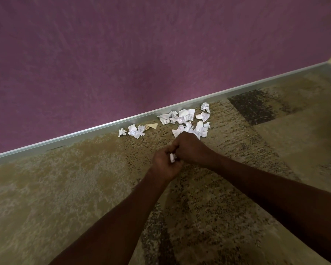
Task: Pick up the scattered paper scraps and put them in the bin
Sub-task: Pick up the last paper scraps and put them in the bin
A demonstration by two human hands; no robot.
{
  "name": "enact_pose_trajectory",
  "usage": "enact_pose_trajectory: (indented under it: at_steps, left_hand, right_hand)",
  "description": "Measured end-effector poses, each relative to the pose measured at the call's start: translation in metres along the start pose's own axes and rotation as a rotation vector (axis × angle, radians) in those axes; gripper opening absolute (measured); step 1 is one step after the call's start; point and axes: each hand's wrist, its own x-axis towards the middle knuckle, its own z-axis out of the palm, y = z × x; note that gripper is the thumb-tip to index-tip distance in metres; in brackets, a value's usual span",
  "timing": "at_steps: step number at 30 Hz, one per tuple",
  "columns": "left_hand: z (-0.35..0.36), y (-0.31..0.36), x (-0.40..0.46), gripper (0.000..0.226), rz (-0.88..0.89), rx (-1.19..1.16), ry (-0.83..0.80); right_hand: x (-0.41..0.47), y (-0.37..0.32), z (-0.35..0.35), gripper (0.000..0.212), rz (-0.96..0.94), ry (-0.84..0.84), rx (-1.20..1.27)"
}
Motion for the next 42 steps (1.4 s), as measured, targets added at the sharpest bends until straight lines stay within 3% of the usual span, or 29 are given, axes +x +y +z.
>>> enact_pose_trajectory:
  at_steps: [4,7,11,14,16,18,20,23,25,28,33,36,40,42]
  left_hand:
    - [0.003,-0.001,0.007,0.037,-0.002,-0.088,0.048]
    - [0.008,-0.006,0.0,0.038,0.007,-0.086,-0.005]
    - [0.01,-0.005,-0.002,0.026,0.045,-0.07,-0.042]
    - [-0.001,0.001,0.01,0.028,0.039,-0.074,0.024]
    - [-0.011,0.006,0.016,0.039,0.01,-0.017,0.071]
    - [-0.016,0.009,0.013,0.039,-0.018,0.032,0.067]
    - [-0.018,0.012,0.008,0.034,-0.058,0.015,0.03]
    - [-0.023,0.015,0.011,0.037,-0.039,0.0,0.062]
    - [-0.027,0.017,0.014,0.037,-0.026,0.027,0.092]
    - [-0.03,0.02,0.012,0.036,-0.019,0.075,0.106]
    - [-0.032,0.026,0.006,0.046,-0.012,0.121,0.099]
    - [-0.036,0.029,0.005,0.054,-0.012,0.12,0.098]
    - [-0.036,0.033,0.007,0.037,-0.028,0.104,0.119]
    - [-0.03,0.033,0.005,0.033,-0.04,0.117,0.109]
  right_hand:
    - [-0.008,0.017,-0.003,0.016,-0.149,0.163,0.037]
    - [-0.008,0.024,0.0,0.015,-0.178,0.206,0.094]
    - [0.0,0.029,-0.009,0.019,-0.16,0.156,0.178]
    - [0.011,0.036,-0.015,0.016,-0.007,0.076,0.47]
    - [0.021,0.048,-0.014,0.013,0.075,0.229,0.493]
    - [0.035,0.069,-0.014,0.012,0.122,0.437,0.235]
    - [0.048,0.09,-0.014,0.033,0.139,0.488,-0.024]
    - [0.072,0.108,-0.009,0.085,0.237,0.301,-0.171]
    - [0.084,0.106,-0.002,0.1,0.301,0.204,-0.158]
    - [0.092,0.091,0.02,0.084,0.268,0.173,-0.214]
    - [0.089,0.082,0.053,0.05,0.049,0.32,-0.609]
    - [0.088,0.09,0.052,0.043,-0.051,0.251,-0.535]
    - [0.078,0.1,0.029,0.036,-0.072,0.166,-0.235]
    - [0.068,0.102,0.014,0.027,-0.052,0.206,-0.107]
